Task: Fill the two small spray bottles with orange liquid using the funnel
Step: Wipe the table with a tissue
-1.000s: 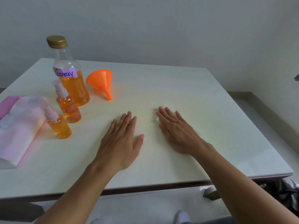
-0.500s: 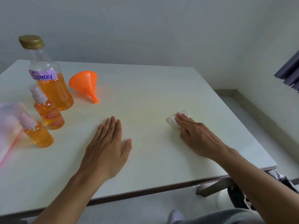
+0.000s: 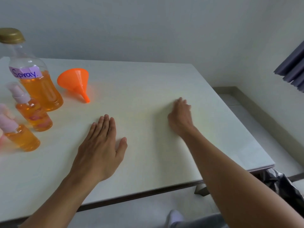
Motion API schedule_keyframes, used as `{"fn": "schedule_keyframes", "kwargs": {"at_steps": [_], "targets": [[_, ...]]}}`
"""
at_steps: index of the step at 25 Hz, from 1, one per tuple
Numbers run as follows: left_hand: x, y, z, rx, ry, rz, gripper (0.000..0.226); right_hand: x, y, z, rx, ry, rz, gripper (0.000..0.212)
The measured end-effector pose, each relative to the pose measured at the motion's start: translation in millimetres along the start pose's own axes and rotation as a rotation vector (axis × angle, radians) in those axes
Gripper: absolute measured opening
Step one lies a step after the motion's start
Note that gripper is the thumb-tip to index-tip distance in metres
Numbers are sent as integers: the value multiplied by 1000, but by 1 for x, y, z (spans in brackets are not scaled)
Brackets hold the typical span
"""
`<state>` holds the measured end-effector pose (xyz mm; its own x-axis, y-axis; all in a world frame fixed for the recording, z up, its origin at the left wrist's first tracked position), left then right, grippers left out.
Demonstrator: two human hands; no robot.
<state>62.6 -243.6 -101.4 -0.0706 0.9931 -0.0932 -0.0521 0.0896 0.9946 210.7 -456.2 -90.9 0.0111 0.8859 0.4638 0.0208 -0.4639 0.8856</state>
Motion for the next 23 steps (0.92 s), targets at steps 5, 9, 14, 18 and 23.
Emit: {"fn": "schedule_keyframes", "kwargs": {"at_steps": [5,9,14,18,23], "targets": [[2,0,-1,-6,-7,-18,90,105,-58,-59,243,554,-32,73],[4,-3,0,-4,-10,-16,87,21,-20,-29,179,514,-61,80],[1,0,0,-22,5,-30,86,-97,60,40,-96,-169,-157,54],[1,0,1,-23,3,-51,82,12,-2,48,11,61,-44,59],[3,2,1,-51,-25,-56,86,131,-75,-68,263,679,-100,71]]}}
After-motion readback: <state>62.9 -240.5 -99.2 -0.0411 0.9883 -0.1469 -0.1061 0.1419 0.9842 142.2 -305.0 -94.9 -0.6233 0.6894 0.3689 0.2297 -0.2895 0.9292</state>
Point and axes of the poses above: each hand's wrist, its own z-axis towards the middle knuckle, its own y-axis out of the back of the hand, x = y × z, the point moved 10 cm from there along z, towards the middle knuckle, and after that the axes turned 5 degrees about z, right-handed, at the moved point
